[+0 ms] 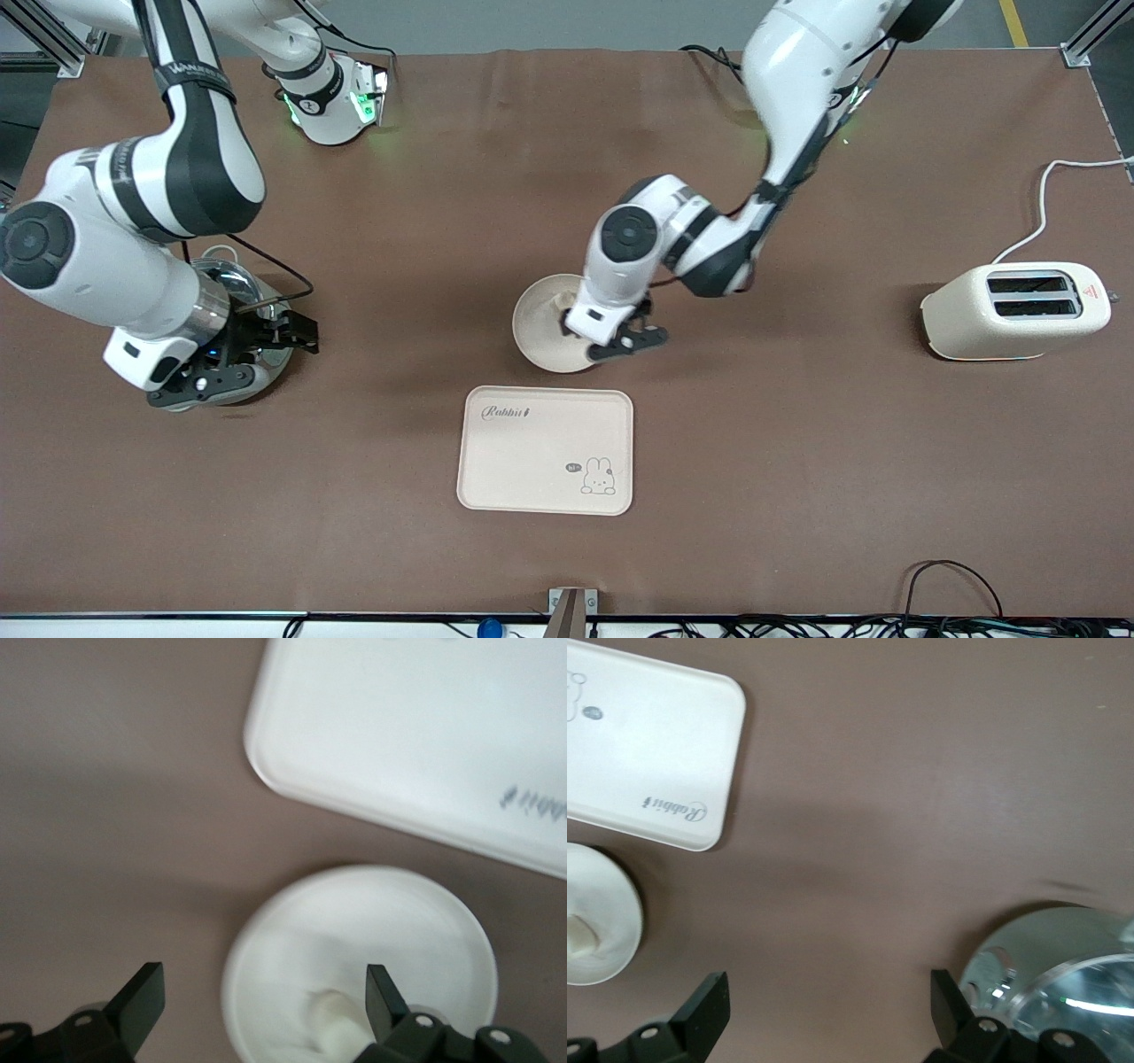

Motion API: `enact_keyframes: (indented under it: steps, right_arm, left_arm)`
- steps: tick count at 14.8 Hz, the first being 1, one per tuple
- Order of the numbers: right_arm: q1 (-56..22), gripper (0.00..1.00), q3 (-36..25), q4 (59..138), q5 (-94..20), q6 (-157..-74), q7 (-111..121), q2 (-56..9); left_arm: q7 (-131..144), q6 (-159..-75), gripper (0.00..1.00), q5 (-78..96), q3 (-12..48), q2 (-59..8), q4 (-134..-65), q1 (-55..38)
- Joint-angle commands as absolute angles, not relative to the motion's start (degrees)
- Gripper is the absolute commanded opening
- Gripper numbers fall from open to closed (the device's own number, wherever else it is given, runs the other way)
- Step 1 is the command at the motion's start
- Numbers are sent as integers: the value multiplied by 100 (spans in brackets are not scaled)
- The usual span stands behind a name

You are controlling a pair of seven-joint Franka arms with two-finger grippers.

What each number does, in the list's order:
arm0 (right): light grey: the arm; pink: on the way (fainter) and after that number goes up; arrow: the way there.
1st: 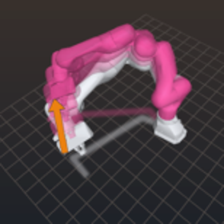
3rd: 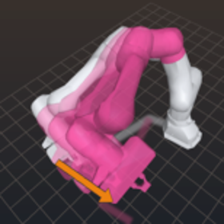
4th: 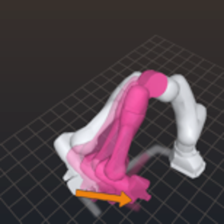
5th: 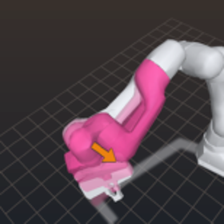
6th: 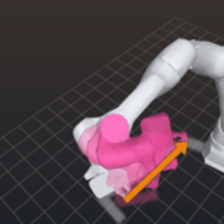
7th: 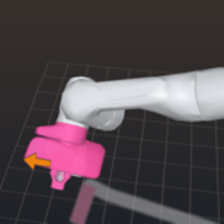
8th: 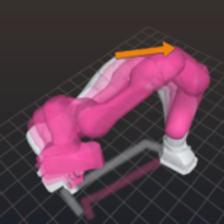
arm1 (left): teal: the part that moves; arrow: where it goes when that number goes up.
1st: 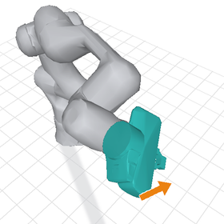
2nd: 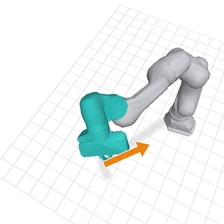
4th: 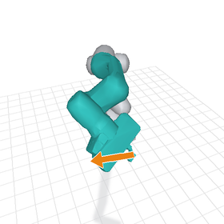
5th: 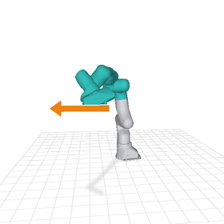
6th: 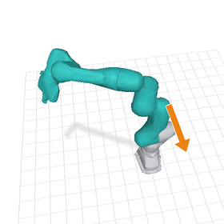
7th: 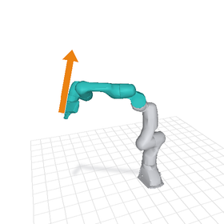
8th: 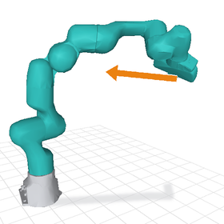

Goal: Place bun in plate and plate on tray
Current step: 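Open the left gripper and withdraw it while the right gripper approaches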

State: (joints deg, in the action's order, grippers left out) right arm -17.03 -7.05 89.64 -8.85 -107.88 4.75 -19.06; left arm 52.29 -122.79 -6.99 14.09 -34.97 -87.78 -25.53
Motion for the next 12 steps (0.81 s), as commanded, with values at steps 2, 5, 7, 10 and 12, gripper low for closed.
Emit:
enact_keyframes:
  steps: [2, 5, 7, 10, 12]
  right_arm:
    - [-2020, 100, -721, 8974, -1369, -10951, 431, -2214]
    - [-2364, 100, -721, 8982, -1783, -11109, 317, -2521]
    - [-2609, 100, -721, 8982, -2038, -11197, 316, -2759]
    - [-2917, 97, -721, 9009, -2118, -11565, 308, -3136]
    - [-3102, 90, -721, 9087, -2651, -11803, 308, -3374]
  left_arm:
    - [3644, -10928, 100, -844, 1485, -2727, -8526, -1462]
    - [2123, -10627, 100, -861, 1485, -2015, -8525, -706]
    - [1628, -10163, 100, -783, 1477, -1601, -8385, -380]
    - [1469, -9669, 100, -607, 1486, -1013, -8393, -176]
    - [1328, -9319, 100, -528, 1468, -766, -8394, -97]
